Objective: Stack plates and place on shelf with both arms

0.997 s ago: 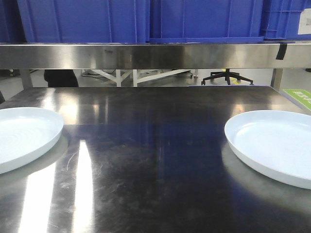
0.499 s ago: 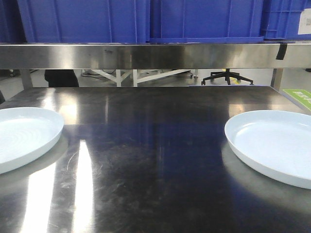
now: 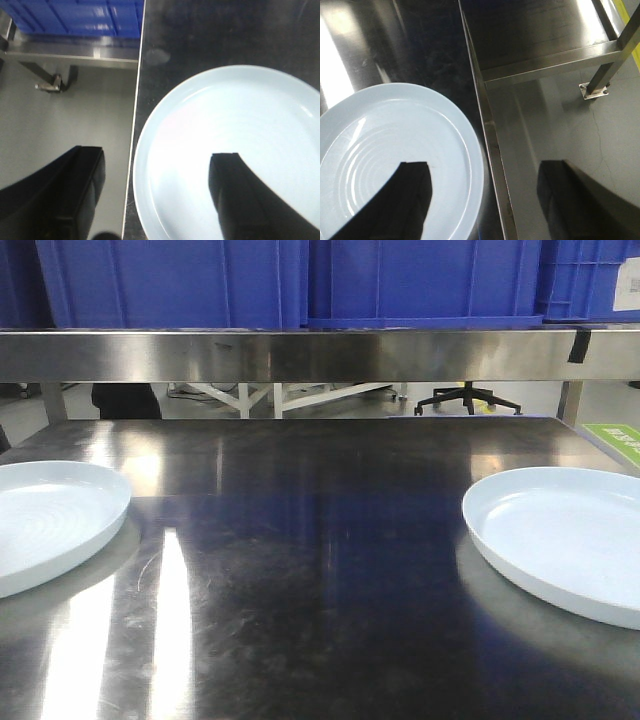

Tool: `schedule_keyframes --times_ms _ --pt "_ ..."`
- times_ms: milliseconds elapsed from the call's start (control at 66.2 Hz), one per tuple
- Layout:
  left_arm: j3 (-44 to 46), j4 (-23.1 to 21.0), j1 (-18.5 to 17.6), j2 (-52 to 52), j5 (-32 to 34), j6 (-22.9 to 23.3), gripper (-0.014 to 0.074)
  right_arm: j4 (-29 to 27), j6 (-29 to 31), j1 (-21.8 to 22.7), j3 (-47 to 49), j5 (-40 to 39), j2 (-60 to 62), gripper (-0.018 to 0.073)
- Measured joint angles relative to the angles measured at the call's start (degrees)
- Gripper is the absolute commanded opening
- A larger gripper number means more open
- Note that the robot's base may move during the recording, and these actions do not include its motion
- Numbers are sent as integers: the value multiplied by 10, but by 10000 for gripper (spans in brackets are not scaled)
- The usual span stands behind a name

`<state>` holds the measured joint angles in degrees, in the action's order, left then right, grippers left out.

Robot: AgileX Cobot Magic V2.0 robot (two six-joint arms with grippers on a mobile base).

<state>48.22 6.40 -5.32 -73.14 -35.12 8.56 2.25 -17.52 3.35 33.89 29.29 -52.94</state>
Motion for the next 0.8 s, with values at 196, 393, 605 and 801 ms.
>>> schedule_keyframes --times_ms 196,393,605,801 --pt "0 0 0 -55 12 0 510 0 1 0 0 7 0 558" --pt "2 19 0 -89 22 0 510 0 1 0 0 14 0 558" --pt "2 30 0 -108 25 0 510 0 1 0 0 14 0 558" --pt "3 31 0 -111 40 0 510 0 1 0 0 14 0 558"
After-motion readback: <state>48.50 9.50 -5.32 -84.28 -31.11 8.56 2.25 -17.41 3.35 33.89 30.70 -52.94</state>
